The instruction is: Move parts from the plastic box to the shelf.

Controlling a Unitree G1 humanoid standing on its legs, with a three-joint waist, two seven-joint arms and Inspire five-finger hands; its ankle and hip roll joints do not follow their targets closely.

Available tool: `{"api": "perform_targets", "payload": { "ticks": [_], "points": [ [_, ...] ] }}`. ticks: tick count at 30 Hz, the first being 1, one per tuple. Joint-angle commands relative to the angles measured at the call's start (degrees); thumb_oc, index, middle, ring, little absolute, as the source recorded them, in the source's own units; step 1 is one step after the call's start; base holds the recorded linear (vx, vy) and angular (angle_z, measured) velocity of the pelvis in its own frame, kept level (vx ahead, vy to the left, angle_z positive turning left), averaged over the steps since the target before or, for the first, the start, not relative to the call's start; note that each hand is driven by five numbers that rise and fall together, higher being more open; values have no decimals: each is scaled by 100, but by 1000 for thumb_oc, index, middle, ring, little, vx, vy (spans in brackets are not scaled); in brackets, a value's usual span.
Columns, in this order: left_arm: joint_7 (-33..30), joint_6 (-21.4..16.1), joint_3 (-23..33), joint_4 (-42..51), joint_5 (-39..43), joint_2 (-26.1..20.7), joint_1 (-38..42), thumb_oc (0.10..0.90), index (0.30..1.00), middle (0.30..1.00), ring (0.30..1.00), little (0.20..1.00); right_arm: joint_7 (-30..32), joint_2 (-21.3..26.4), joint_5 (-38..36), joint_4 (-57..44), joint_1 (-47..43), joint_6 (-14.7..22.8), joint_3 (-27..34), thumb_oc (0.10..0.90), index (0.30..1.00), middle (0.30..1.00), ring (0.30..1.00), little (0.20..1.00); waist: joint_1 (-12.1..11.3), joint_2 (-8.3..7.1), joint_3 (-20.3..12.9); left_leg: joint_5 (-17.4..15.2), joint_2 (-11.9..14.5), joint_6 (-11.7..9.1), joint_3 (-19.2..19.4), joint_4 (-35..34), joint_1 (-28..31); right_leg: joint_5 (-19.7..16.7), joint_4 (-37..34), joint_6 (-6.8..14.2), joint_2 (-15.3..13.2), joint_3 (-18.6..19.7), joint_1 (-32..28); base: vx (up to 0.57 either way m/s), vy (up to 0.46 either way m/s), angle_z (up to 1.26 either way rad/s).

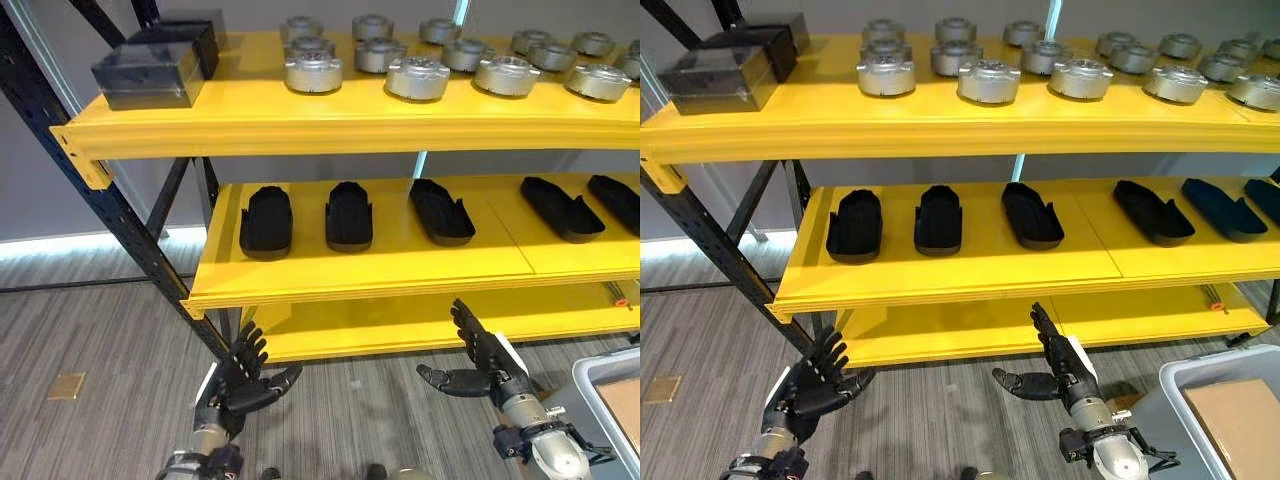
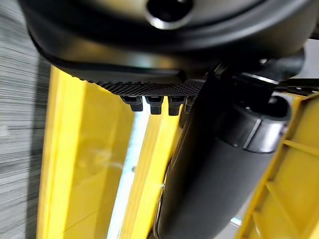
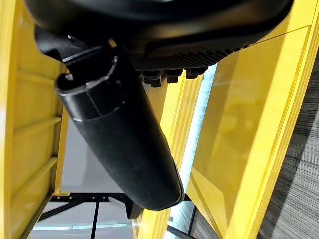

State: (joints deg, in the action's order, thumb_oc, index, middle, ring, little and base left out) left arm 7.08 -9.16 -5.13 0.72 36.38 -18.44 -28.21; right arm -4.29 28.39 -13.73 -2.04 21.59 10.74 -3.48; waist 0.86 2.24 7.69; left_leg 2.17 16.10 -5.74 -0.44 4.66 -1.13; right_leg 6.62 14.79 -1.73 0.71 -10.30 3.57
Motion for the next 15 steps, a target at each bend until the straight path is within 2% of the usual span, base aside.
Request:
{"api": "perform_targets", "payload": {
  "ticks": [1,3,4,6,7,11,15],
  "points": [
    [248,-455,104,507,429,-153,246,900,1000,1000,1000,1000,85,92,-172,-602,-178,613,477,900,1000,1000,1000,1000,64,-199,-162,988,162,-125,260,202,-532,-163,-1099,495,-436,272,-612,-8,80,49],
    [208,-466,69,459,460,-91,324,900,1000,1000,1000,1000,158,54,-89,-585,-221,617,467,900,1000,1000,1000,1000,31,-206,-202,753,-152,-56,146,-56,-478,-302,-1231,580,-573,230,-618,12,137,45],
    [216,-464,52,408,419,-29,387,900,1000,1000,1000,1000,166,-30,-32,-558,-165,607,492,900,1000,1000,1000,1000,120,-222,-297,537,-245,3,377,-252,-333,-397,-1313,682,-662,211,-646,39,135,13],
    [223,-464,36,407,430,-23,398,900,1000,1000,1000,1000,180,-86,-28,-558,-120,585,496,900,1000,1000,1000,1000,106,-221,-328,464,-312,48,414,-313,-233,-440,-1321,746,-736,209,-646,53,167,24],
    [177,-488,5,327,503,-13,529,900,1000,1000,1000,1000,193,-196,-80,-480,-113,566,467,900,1000,1000,1000,1000,146,-260,-363,326,-445,105,463,-348,-161,-514,-1282,840,-901,250,-627,46,239,9],
    [60,-500,-50,199,568,-61,738,900,1000,1000,1000,1000,225,-342,-41,-340,-276,459,154,900,1000,1000,1000,1000,114,-358,-428,106,-735,266,632,-470,26,-736,-1278,1066,-1252,412,-566,8,237,-18],
    [-117,-559,-41,33,219,-120,851,900,1000,1000,1000,1000,208,-469,-94,-144,-454,337,-181,900,1000,1000,1000,1000,19,-461,-511,16,-941,381,777,-667,173,-936,-1305,1233,-1447,508,-462,-7,133,-24]
  ]
}}
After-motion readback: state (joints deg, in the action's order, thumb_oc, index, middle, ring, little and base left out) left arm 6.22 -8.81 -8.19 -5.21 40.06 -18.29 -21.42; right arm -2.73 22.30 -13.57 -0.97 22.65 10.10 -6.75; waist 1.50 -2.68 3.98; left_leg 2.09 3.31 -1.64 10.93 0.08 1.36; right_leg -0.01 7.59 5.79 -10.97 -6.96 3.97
